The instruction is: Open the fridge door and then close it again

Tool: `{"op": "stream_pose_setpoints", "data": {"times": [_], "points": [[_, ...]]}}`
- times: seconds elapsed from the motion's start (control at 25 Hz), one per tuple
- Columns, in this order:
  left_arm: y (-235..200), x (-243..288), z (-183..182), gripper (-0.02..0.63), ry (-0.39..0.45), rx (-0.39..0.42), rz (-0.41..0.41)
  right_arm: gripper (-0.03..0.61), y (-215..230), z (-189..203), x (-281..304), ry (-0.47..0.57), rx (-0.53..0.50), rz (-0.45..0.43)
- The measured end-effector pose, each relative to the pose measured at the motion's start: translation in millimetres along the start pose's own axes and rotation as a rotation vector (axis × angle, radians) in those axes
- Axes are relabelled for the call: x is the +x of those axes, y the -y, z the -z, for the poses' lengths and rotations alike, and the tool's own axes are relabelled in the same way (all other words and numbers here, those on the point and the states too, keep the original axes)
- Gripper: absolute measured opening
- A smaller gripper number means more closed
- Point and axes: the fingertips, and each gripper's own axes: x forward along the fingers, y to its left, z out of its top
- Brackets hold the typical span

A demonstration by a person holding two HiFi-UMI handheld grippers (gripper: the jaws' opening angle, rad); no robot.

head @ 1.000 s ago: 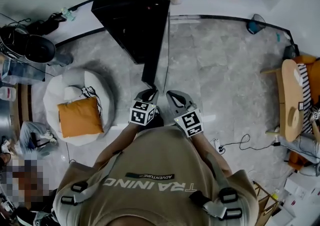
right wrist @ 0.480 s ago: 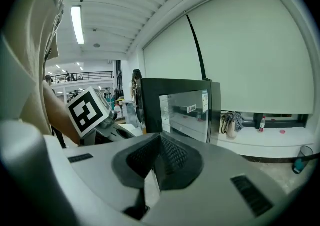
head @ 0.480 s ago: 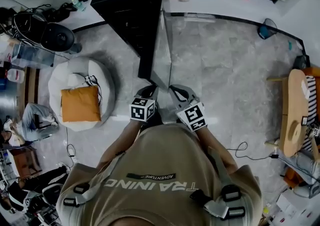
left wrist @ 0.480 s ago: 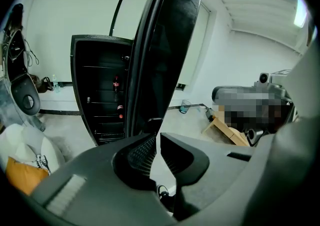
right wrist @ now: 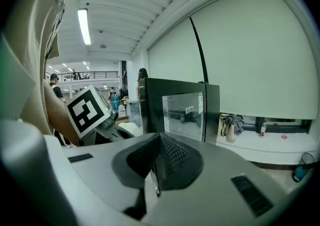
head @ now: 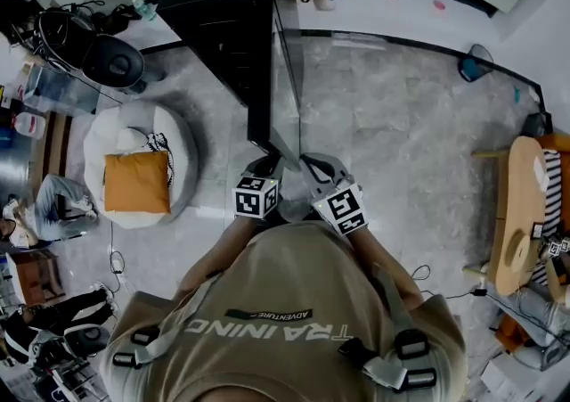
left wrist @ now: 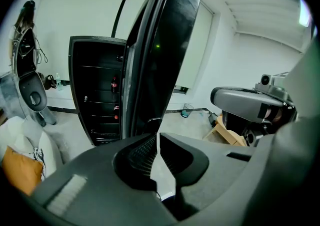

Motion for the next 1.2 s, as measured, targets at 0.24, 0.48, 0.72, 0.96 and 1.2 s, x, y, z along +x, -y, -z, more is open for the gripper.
{"op": "stream_pose_setpoints", "data": {"times": [0.24,0.48,0.72,0.96,1.2], "points": [[21.2,5.1,-2.7,0.02,0.022,-0.032,0.034,-0.005,7.6,6.8,-15.2,0.005,0.024,-0.015],[34.3,-14.0,-14.0,0.002,0.077,-0.001,0.082,-0.005,6.6,8.4,-10.1,0.013,0.035,-0.043],[34.6,-27.8,-18.1,0.002,0.112,0.011,0.081,-0.005,9.5,5.3,1.1,0.016,0.052,-0.085],[16.5,-46.0,-5.5,0.002,0.149,-0.045,0.064,-0.005,-3.2,-1.9,20.0,0.015,0.042,-0.135],[-4.3,-55.8,-7.2,0.002,0.163,-0.067,0.038,-0.005,-3.9,-7.3,31.8,0.003,0.038,-0.149]]}}
